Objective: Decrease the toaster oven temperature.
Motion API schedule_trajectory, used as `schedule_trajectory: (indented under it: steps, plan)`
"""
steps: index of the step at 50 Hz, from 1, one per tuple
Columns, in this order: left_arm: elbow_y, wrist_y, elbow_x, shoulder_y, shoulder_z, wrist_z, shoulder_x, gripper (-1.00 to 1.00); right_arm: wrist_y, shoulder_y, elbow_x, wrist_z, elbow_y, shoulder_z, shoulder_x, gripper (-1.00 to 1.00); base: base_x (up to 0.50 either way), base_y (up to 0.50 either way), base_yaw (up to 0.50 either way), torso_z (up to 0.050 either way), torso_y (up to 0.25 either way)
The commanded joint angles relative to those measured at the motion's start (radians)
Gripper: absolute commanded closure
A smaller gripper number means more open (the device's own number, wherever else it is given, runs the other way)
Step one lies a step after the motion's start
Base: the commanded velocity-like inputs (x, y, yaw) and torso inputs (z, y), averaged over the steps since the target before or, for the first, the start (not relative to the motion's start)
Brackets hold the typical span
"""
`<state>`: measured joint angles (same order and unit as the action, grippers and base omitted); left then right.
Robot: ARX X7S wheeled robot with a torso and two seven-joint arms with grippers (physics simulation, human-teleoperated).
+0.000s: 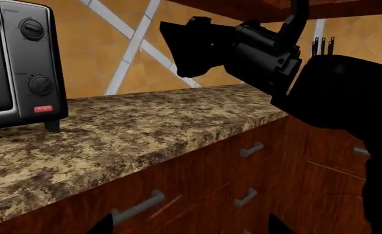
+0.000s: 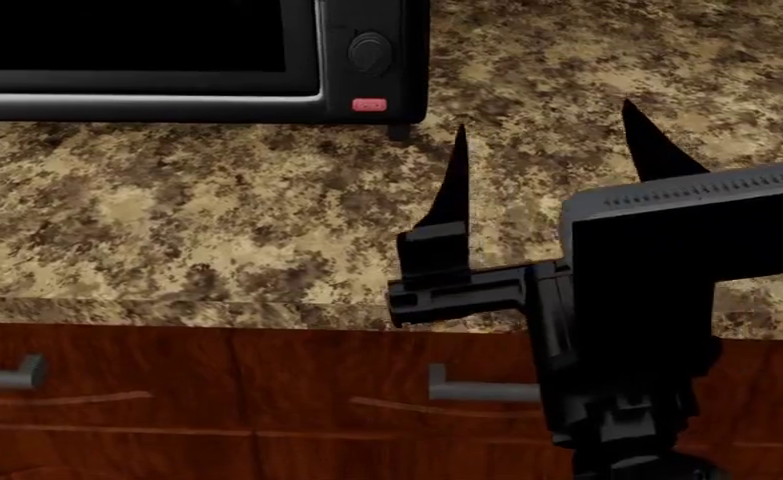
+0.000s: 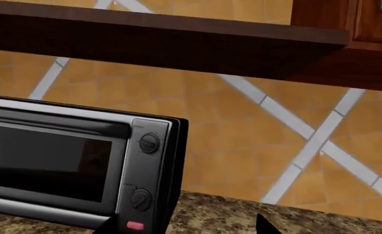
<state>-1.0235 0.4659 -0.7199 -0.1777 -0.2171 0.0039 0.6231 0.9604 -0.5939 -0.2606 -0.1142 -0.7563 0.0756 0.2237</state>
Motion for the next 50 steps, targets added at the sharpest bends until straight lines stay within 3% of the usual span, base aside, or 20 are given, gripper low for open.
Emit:
schedule_trajectory:
  steps: [1, 34, 50]
  plan:
    - [0.002, -0.042, 0.01, -0.022, -0.035, -0.004, 0.031, -1.0, 0.016, -0.016, -0.023, -0.002, -0.008, -0.003, -0.009, -1.0, 0.03, 0.27, 0.0, 0.0, 0.0]
    - [0.013, -0.092, 0.043, -0.028, -0.09, -0.025, 0.063, -1.0, -0.01, -0.011, -0.085, 0.006, -0.015, -0.047, -0.021, -1.0, 0.13, 0.31, 0.0, 0.0, 0.0]
    - [0.021, -0.104, 0.037, -0.019, -0.104, -0.034, 0.076, -1.0, 0.008, -0.019, -0.085, -0.024, -0.026, -0.04, -0.012, -1.0, 0.15, 0.01, 0.0, 0.0, 0.0]
